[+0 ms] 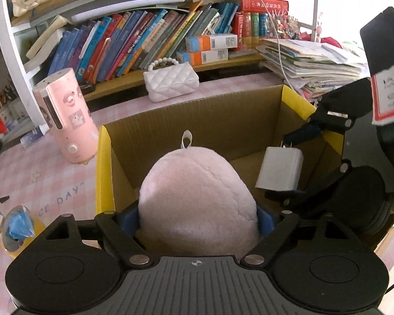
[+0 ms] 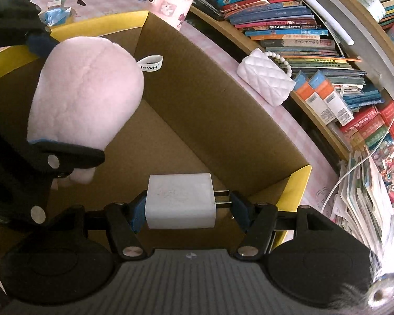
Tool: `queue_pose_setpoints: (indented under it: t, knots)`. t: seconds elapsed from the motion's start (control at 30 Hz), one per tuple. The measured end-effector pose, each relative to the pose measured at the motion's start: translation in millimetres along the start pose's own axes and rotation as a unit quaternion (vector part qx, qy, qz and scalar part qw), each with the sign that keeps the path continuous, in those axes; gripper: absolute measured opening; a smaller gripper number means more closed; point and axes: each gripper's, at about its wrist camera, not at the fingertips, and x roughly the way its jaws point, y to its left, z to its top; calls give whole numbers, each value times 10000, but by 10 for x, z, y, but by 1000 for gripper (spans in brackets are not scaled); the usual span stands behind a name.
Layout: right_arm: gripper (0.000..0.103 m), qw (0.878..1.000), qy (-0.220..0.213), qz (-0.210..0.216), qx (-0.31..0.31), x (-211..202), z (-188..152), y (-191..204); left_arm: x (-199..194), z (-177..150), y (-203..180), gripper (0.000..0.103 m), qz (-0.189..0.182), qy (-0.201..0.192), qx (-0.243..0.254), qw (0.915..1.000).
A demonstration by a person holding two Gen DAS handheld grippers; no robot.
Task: Organize objects
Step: 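Open the right tool to drop the charger into the box while the left tool releases the pig, then withdraw both tools from the box back over the table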
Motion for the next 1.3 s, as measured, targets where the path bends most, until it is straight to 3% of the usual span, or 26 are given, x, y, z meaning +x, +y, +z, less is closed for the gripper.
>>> queue_pose_setpoints:
  t: [0.2, 0.4, 0.57, 0.8, 0.97, 1.17, 1.3]
  knots:
    - [76, 9997, -183, -173, 14, -113, -22, 38, -146, -34, -8, 90, 99, -234, -106, 9996]
    - [76, 9972, -483, -378, 434, -422, -19, 28, -506, -62, 99, 92, 66, -704, -475, 9964]
    - [78, 9872, -880, -714, 1124, -774, -101, 32, -853, -155, 205, 97, 126, -1116, -792, 9905]
    - [78, 9588, -1302, -1143, 2249, -1228, -307, 190, -1237, -496, 389, 99, 224, -1509, -1146, 9816]
    - [79, 9276, -1438, -1478, 3114, -1506, -482, 450, -1394, -772, 497, 100, 254, -1573, -1303, 9786]
    - [82, 8936, -1268, -1573, 4009, -1682, -666, 887, -1514, -1119, 631, 100, 454, -1461, -1360, 9788]
    - [83, 8854, -1018, -1608, 4241, -1699, -711, 1273, -1562, -1330, 729, 100, 554, -1231, -1384, 9811]
